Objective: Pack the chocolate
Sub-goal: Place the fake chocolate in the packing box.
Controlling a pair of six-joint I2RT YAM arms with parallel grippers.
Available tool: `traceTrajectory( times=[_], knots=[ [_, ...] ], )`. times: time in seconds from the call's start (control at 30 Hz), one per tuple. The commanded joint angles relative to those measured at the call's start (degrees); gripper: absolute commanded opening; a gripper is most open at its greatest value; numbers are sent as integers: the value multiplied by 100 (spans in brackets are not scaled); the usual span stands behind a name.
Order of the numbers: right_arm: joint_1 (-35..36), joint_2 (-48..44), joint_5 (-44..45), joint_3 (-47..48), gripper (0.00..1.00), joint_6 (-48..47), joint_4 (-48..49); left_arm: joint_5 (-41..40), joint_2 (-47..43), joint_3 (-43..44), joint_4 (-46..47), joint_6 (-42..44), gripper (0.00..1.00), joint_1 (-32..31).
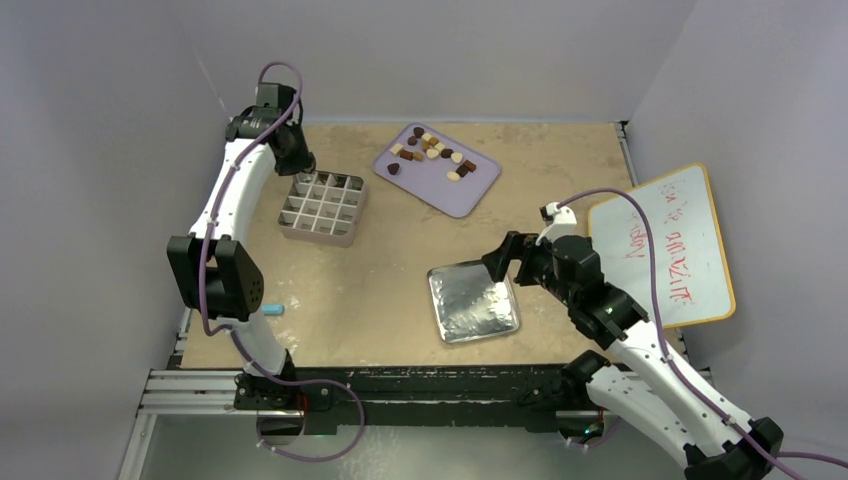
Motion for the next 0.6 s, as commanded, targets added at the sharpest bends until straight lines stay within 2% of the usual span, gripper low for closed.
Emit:
traceTrajectory(
  times=[0.0,0.27,0.57],
  knots=[
    [-14,-147,-11,153,99,4,5,-144,88,75,247,57,20,71],
    [-7,-162,-29,115,99,-7,18,-119,291,13,354,77,22,78],
    [-14,-163,27,122,99,-137,18,-332,384,22,357,145,30,83]
  ],
)
